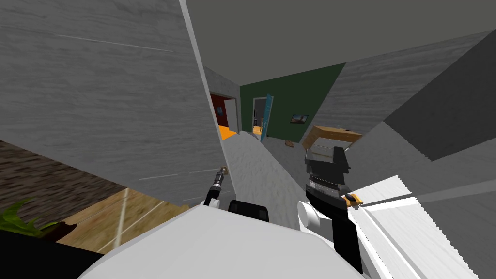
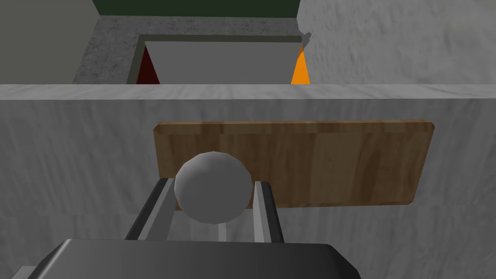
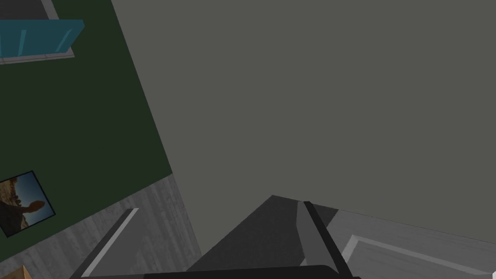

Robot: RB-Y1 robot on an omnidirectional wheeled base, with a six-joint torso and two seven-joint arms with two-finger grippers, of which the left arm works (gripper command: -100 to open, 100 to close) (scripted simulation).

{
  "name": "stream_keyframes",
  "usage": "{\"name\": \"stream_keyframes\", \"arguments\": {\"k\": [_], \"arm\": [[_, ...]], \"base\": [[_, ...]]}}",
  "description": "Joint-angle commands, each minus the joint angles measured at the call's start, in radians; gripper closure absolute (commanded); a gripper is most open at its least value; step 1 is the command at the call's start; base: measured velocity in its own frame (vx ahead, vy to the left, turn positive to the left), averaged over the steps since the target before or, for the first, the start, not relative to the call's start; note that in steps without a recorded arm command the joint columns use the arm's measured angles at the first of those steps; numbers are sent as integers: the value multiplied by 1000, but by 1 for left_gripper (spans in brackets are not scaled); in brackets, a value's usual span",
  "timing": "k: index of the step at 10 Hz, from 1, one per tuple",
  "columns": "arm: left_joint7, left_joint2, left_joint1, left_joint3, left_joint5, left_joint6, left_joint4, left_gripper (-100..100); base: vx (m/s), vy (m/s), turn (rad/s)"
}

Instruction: Push the door open

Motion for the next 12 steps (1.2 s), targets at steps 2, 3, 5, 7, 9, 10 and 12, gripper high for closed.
{"name": "stream_keyframes", "arguments": {"k": [2,3,5,7,9,10,12], "arm": [[-1,18,-13,38,18,-26,29,100],[-4,19,-14,50,24,-25,30,100],[-6,10,-16,52,29,-22,35,-100],[-4,4,-10,53,34,-18,25,-100],[-3,-5,-3,55,39,-14,15,-100],[-2,-12,1,56,43,-12,9,-100],[-3,-17,2,56,44,-11,6,-100]], "base": [[166,-13,39],[175,-13,103],[77,-60,87],[-166,-111,39],[-165,-145,44],[-197,-158,56],[-127,-87,32]]}}
